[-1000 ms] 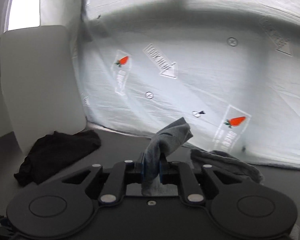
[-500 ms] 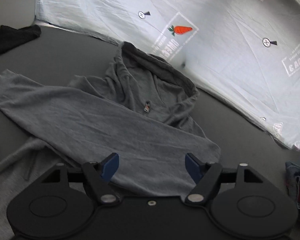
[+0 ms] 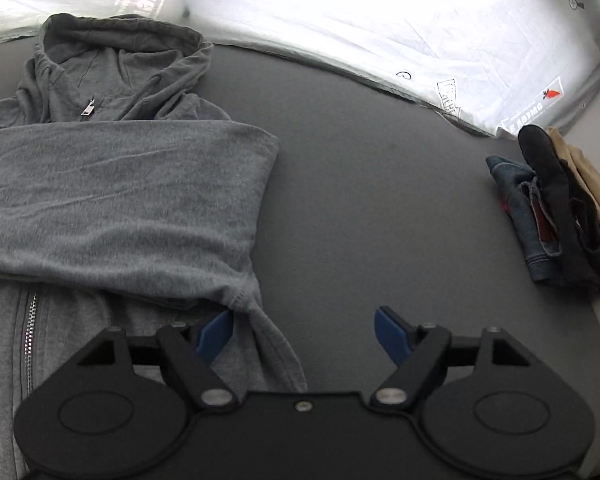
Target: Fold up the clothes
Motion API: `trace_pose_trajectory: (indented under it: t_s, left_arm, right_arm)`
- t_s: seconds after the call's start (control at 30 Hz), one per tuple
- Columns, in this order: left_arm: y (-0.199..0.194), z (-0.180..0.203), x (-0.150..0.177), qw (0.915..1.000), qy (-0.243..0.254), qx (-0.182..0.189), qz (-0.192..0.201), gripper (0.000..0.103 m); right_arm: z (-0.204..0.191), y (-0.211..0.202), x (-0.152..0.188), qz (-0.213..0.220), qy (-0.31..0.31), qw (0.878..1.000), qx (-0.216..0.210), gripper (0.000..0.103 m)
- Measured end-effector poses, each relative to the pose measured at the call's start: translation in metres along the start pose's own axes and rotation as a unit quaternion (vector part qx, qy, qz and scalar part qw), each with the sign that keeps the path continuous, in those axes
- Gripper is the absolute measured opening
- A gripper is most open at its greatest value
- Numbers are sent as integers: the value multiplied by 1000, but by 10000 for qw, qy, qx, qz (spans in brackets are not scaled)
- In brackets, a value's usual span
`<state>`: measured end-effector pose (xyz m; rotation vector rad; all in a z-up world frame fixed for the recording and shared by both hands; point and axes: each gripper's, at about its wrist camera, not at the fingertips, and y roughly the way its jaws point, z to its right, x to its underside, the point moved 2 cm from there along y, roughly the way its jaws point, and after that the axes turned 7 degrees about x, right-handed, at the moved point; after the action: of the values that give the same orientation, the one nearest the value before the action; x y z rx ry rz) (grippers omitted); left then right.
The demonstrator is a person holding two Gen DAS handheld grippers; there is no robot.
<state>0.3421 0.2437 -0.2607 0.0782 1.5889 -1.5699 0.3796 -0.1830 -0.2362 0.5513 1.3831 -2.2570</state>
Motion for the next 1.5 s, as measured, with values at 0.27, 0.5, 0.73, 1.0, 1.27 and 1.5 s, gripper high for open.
trace_pose_trajectory:
  t_s: [0.27,0.5,0.73,1.0,1.27,1.5]
  left_arm:
    - [-30,32,-13,9958,648,459,452,4]
    - [-77,104,-17,9742,1539,1443,804,3]
    - [-104,252,62,9033,3152,2894,319,70]
    - [-85,240,60,9274,2788,2492,-60,92]
    - [-44,165,27,9776,1721,1181,-274,99]
    - [-11,120,18,9885,1308,525,-539,99]
  right_arm:
    - [-37,-7,-11,153,-381,9983,-421,79]
    - [-17,-17,-7,212,-73,9989,-409,79]
    - [31,-19,13,185,519,9976,-408,79]
    - [44,-40,17,669,397,9930,-888,83]
    - [-22,-41,-32,970,-24,9727,-2108,79]
    - [-88,-35,-64,813,-379,9621,-2576,71]
